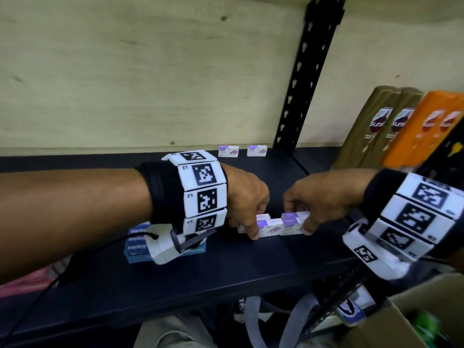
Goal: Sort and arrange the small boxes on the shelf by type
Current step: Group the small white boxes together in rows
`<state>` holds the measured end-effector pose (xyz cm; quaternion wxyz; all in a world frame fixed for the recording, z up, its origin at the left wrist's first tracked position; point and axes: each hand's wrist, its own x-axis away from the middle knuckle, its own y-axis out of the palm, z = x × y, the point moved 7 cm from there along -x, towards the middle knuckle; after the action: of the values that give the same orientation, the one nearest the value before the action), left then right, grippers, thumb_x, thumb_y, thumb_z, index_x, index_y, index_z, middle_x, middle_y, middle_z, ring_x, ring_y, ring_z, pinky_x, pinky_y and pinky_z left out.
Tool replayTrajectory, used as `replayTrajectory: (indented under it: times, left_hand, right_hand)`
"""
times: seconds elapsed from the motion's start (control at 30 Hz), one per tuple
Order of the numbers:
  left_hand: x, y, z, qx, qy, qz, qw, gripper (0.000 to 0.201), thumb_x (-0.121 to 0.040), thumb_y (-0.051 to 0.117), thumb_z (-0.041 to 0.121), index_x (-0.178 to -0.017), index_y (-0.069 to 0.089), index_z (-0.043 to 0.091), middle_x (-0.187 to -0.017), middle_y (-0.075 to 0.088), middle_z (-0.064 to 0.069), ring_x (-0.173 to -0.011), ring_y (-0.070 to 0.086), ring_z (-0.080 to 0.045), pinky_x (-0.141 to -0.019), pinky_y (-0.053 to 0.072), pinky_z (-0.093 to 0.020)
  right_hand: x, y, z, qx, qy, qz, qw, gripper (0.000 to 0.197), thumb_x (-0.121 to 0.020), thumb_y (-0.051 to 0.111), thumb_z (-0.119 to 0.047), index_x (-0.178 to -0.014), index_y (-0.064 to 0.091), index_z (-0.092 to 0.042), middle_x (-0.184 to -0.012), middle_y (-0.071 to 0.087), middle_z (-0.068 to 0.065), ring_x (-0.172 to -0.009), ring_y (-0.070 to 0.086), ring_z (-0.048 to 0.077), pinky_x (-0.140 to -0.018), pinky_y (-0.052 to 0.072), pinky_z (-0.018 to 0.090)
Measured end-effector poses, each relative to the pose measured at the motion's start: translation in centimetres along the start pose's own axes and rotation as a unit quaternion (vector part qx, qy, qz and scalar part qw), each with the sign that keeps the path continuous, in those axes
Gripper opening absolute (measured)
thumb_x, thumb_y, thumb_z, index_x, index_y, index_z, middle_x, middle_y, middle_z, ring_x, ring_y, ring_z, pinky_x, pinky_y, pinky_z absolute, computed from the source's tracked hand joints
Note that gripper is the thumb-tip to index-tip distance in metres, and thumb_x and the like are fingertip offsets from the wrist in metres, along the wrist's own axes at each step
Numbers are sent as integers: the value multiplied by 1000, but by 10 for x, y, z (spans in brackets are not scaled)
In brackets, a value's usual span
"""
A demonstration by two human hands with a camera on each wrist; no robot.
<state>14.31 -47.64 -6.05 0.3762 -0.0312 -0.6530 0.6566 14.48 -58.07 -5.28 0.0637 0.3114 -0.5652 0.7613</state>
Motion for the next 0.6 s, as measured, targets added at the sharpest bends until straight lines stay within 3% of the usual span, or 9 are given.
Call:
replayTrajectory:
  times: [0.2, 0.33, 0.6]
  left_hand:
    - [-2, -2, 7, 11, 12, 19, 1000, 35, -83, 72, 45, -107, 65, 21, -88, 75, 3, -84, 68, -12, -62, 48, -22]
    - [-4, -2, 12, 14, 14, 28, 999, 33, -85, 70, 45, -108, 64, 23, -89, 74, 4, -84, 68, -12, -65, 49, -23]
    - [-2, -4, 5, 14, 17, 20, 1000, 40, -79, 70, 56, -107, 64, 28, -96, 74, 6, -88, 68, -9, -80, 54, -26]
  right_hand:
    - [2, -1, -3, -1, -4, 16, 1000, 39, -80, 79, -34, -115, 61, -33, -104, 71, -8, -92, 65, 11, -70, 48, 23]
    - [5, -2, -6, -7, -15, 23, 1000, 41, -81, 78, -32, -118, 61, -32, -106, 66, -11, -95, 63, 12, -82, 53, 29]
    - [12, -7, -2, -39, -5, -6, 999, 44, -78, 81, -32, -116, 60, -34, -107, 66, -13, -93, 61, 7, -82, 49, 26]
